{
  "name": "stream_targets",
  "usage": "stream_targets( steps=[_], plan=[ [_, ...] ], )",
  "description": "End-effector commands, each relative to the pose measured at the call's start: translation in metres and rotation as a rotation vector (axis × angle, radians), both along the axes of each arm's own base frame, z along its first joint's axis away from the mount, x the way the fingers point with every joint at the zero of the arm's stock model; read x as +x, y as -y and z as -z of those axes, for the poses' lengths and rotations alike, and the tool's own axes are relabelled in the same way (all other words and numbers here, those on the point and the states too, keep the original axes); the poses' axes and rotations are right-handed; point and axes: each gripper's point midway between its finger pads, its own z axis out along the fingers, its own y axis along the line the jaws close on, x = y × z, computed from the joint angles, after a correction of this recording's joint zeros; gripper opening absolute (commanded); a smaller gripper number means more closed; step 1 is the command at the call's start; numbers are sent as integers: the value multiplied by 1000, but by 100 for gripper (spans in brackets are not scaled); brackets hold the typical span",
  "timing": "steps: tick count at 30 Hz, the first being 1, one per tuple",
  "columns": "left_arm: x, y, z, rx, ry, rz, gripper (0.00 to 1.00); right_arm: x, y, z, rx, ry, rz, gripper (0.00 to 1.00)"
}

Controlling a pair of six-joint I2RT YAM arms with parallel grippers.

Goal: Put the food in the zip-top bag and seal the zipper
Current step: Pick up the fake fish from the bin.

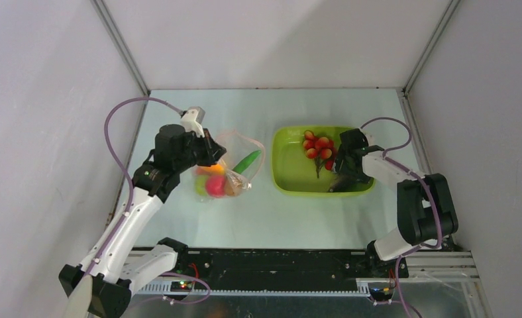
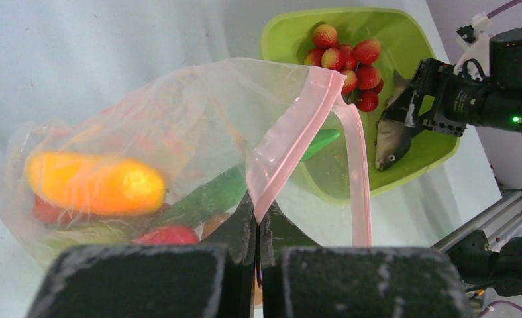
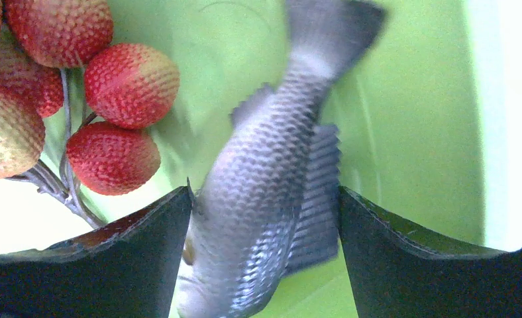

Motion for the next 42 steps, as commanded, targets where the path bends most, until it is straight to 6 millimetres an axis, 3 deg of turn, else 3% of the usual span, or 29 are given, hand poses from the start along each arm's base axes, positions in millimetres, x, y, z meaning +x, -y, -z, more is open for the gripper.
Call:
stream_targets(
  steps=[1, 15, 18, 22, 26, 30, 33, 42],
  plan=[
    [4, 1, -14, -6, 55, 13, 0, -1, 17, -11, -52, 30, 61, 82],
    [2, 2, -18, -14, 69, 19, 0, -10, 8, 26, 10, -36, 142, 76],
    [2, 2, -18, -16, 69, 20, 0, -6, 5, 27, 31, -17, 144, 67],
    [0, 3, -20, -26, 72, 27, 0, -2, 0, 20, 52, 13, 137, 38],
    [-1, 5, -21, -44, 64, 27, 0, -2, -4, 2, 43, 64, 129, 21],
    [-5, 9, -24, -69, 58, 41, 0, -4, -8, -21, 58, 134, 109, 12],
    [-8, 11, -28, -89, 58, 55, 0, -7, -12, -39, 65, 188, 82, 10],
    [-11, 8, -33, -119, 38, 13, 0, -11, -7, -126, 90, 467, 20, 9]
  ],
)
